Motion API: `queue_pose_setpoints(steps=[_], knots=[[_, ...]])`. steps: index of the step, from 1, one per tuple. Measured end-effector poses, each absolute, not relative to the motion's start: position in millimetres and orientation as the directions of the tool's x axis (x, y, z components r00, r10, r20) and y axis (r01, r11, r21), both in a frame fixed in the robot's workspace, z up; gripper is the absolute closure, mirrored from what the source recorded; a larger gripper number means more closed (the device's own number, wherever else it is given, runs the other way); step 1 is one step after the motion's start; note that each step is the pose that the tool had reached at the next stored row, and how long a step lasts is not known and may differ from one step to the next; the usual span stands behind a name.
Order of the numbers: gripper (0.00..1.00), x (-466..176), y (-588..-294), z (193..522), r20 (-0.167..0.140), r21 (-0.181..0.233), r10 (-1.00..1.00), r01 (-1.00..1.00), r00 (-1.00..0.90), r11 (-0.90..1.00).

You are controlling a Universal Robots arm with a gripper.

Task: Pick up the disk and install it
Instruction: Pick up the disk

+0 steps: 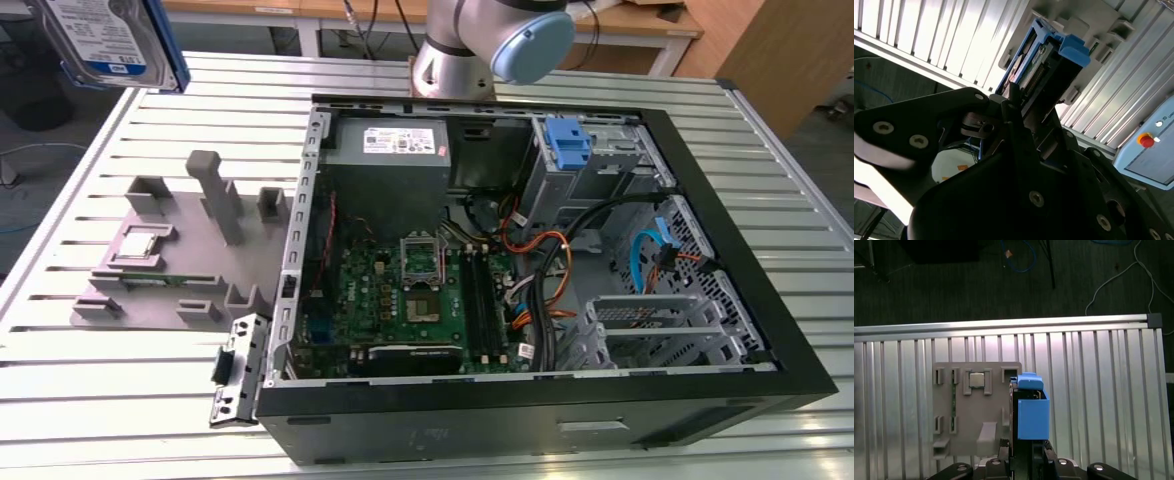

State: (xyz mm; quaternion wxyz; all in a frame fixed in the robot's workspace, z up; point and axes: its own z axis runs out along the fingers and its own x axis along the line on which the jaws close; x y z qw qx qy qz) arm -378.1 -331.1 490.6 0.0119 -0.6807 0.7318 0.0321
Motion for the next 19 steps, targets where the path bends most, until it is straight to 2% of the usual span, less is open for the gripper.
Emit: queue_pose_setpoints(steps=[19], knots=[[0.65,-374.2,-331.1,491.6,-0.061,0.031,-0.995,-0.997,-0.073,0.071]])
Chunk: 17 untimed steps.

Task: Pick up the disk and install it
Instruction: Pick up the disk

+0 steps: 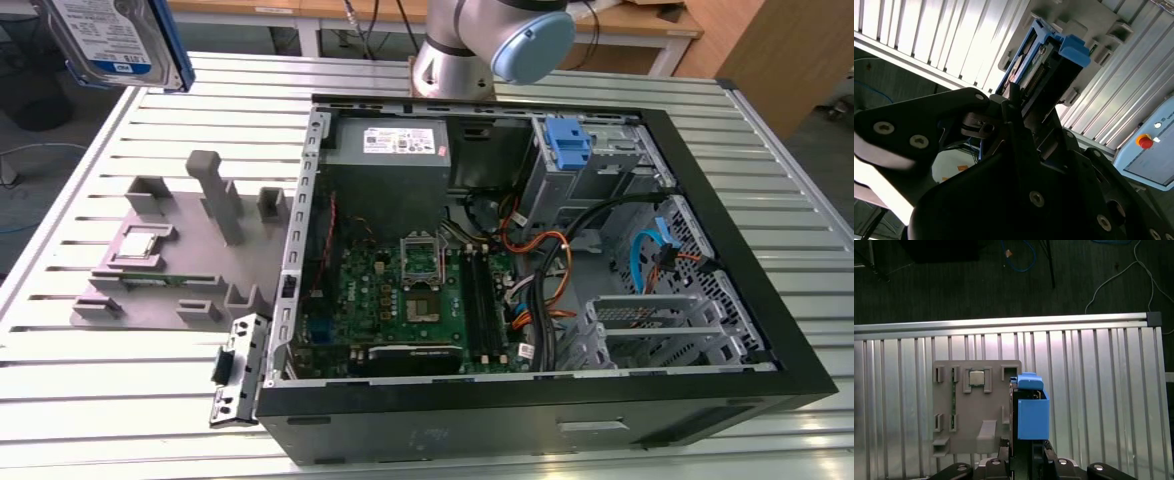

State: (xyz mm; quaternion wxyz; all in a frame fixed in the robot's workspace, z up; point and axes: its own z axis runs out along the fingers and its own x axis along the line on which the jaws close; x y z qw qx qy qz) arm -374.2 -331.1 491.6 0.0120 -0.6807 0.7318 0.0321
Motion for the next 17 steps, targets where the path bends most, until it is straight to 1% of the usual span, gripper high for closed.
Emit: queue_pose_setpoints(steps=[17], knots=[[0.65,-368.0,-331.1,493.2,-0.061,0.031,-0.995,-0.997,-0.073,0.071]])
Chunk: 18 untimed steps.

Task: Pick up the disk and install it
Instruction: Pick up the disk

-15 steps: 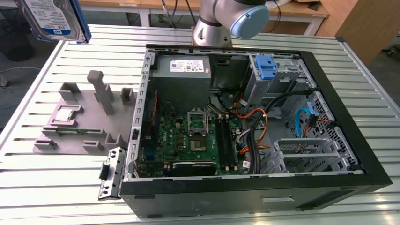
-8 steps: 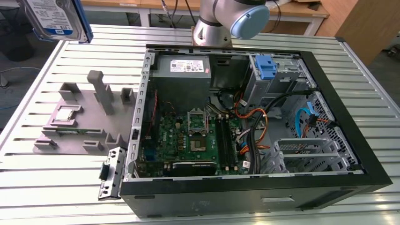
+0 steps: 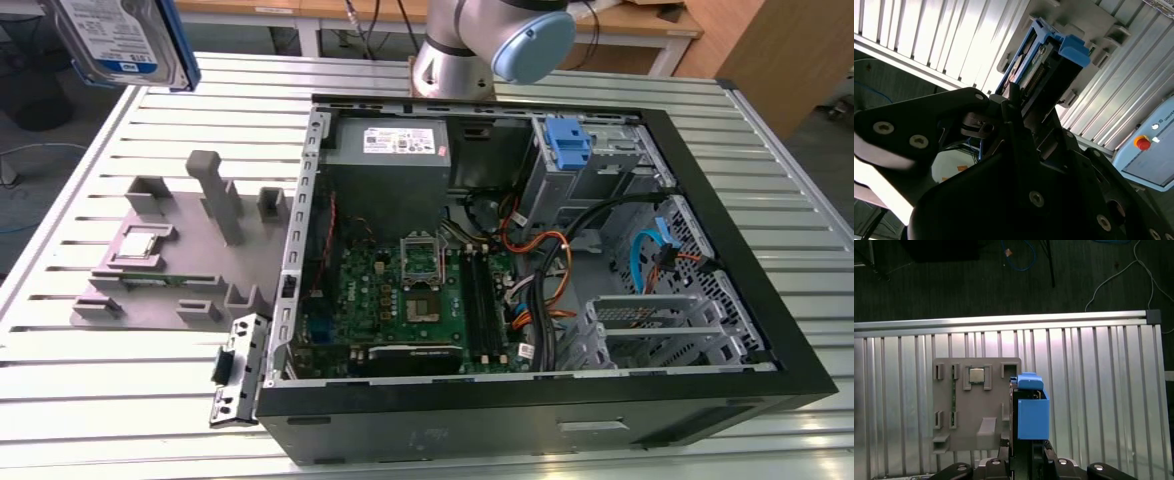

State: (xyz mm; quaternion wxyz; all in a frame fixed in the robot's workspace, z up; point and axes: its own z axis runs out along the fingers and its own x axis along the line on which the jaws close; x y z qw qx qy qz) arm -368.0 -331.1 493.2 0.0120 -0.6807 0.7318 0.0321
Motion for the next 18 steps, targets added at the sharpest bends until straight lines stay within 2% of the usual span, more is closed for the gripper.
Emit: queue_pose_setpoints(steps=[18], knots=[[0.65,-365.3,-331.1,494.1,-0.061,0.031,-0.995,-0.997,-0.073,0.071]])
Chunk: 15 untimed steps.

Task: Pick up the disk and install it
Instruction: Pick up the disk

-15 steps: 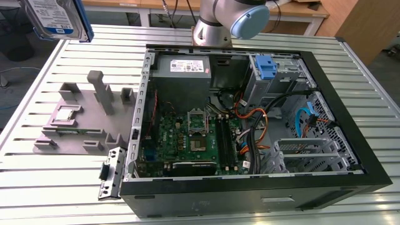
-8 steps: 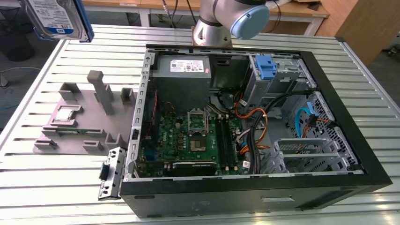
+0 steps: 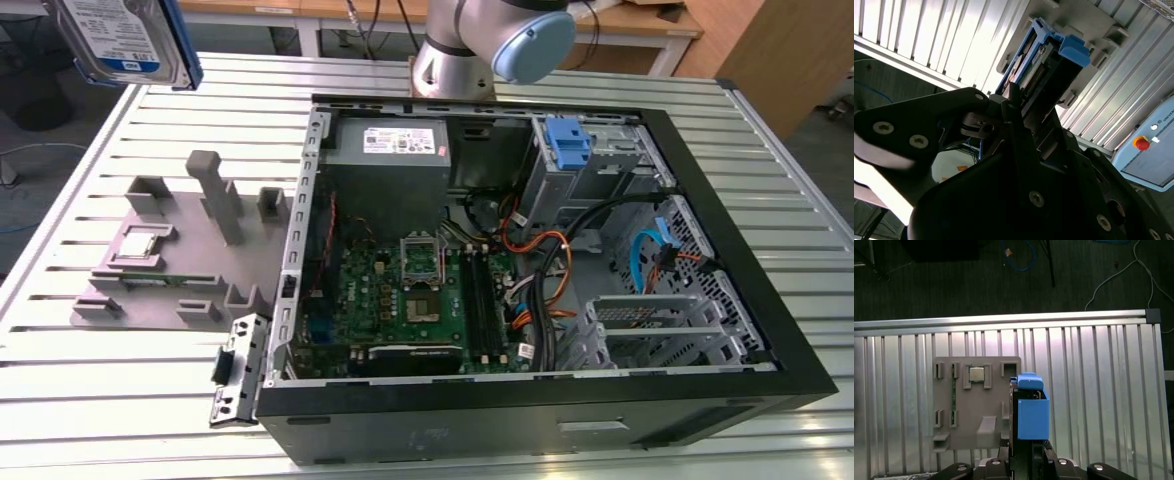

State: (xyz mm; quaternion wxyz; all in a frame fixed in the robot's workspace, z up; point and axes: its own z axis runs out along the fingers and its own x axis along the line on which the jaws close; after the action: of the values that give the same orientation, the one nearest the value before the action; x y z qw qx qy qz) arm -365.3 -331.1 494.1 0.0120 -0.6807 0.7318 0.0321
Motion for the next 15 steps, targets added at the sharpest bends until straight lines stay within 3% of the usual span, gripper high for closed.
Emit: queue_pose_setpoints(steps=[15], knots=[[0.65,-350.8,-331.1,494.0,-0.061,0.031,-0.995,-0.997,-0.073,0.071]])
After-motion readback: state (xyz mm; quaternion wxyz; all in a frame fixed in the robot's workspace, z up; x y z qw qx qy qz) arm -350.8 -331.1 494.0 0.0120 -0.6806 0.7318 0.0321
